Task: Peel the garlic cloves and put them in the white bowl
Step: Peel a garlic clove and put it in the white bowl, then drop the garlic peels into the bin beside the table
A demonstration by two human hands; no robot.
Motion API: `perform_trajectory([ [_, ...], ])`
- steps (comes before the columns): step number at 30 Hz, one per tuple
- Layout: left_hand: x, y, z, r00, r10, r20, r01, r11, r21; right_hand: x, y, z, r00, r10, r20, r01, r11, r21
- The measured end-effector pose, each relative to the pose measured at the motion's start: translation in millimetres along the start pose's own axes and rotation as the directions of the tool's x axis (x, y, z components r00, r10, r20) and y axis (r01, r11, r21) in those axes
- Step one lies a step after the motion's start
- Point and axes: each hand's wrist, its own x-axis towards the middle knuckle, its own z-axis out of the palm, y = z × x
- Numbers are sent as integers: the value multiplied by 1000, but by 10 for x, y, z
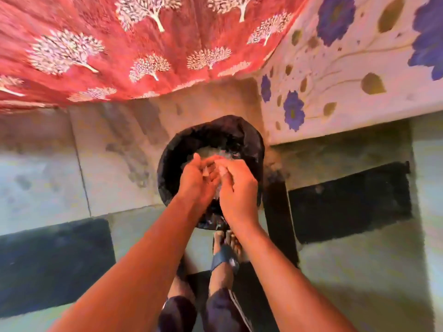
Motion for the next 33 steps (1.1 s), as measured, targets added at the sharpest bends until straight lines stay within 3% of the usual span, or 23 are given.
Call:
perform_trajectory([
  [3, 98, 7, -54, 997, -82, 8, 82, 997, -15, 81, 237, 235, 954, -59, 295, 54, 998, 26],
  [5, 82, 38, -92, 994, -88, 60, 88, 996, -6, 138, 350, 338, 865, 42, 501, -35, 999, -25],
  [6, 53, 47, -107, 991, -90, 95, 92, 996, -14, 189, 393, 353, 841, 126, 527, -96, 992, -83],
  [9, 12, 74, -122, 989, -92, 114, 95, 995, -23, 303, 435, 369, 889, 238, 392, -145, 957, -250],
  [13, -15, 152, -23, 1000, -29, 7, 29, 999, -23, 203, 299, 444, 842, 84, 532, -89, 996, -17],
  [15, -98, 182, -24, 990, -40, 134, 38, 999, 20, 278, 360, 421, 838, 178, 516, -148, 984, -100],
  [17, -235, 188, -5, 973, -7, 229, -16, 995, 99, 399, 425, 384, 859, 339, 384, -288, 940, -184],
  [19, -302, 156, 9, 955, 60, 290, -146, 947, 285, 480, 297, 382, 778, 540, 322, -577, 816, 25],
  [20, -294, 108, 21, 943, 94, 319, -226, 885, 407, 474, 197, 386, 713, 594, 372, -685, 703, 191],
  [21, -259, 65, 23, 947, 116, 301, -261, 824, 504, 431, 120, 364, 697, 586, 414, -709, 649, 277],
  [22, -230, 48, 49, 962, 172, 212, -262, 795, 547, 364, 36, 319, 751, 497, 435, -648, 681, 340],
  [23, -247, 59, 65, 975, 184, 124, -222, 832, 508, 271, -72, 290, 824, 383, 418, -545, 737, 399],
  [25, -259, 119, 67, 993, 52, 108, -91, 910, 404, 132, -164, 226, 898, 193, 396, -380, 793, 475],
  [27, -314, 204, 103, 986, -42, 162, 11, 982, 190, 115, -12, 264, 901, 32, 434, -137, 967, 214],
  [28, -364, 230, 95, 985, -25, 170, 6, 993, 115, 177, 107, 277, 886, 20, 463, -37, 999, 29],
  [29, -413, 241, 84, 986, 11, 163, -21, 998, 57, 252, 239, 277, 889, 67, 452, -13, 992, -123],
  [30, -450, 240, 67, 989, 48, 141, -52, 998, 20, 311, 304, 267, 897, 198, 394, -131, 973, -191],
  [31, -474, 242, 40, 987, 85, 138, -89, 996, 22, 339, 338, 270, 900, 291, 324, -240, 952, -188],
  [32, -486, 233, 13, 984, 122, 131, -125, 992, 20, 319, 266, 252, 917, 271, 291, -256, 963, -89],
  [33, -501, 240, 18, 986, 121, 113, -126, 992, 33, 265, 158, 229, 937, 165, 308, -180, 983, 21],
])
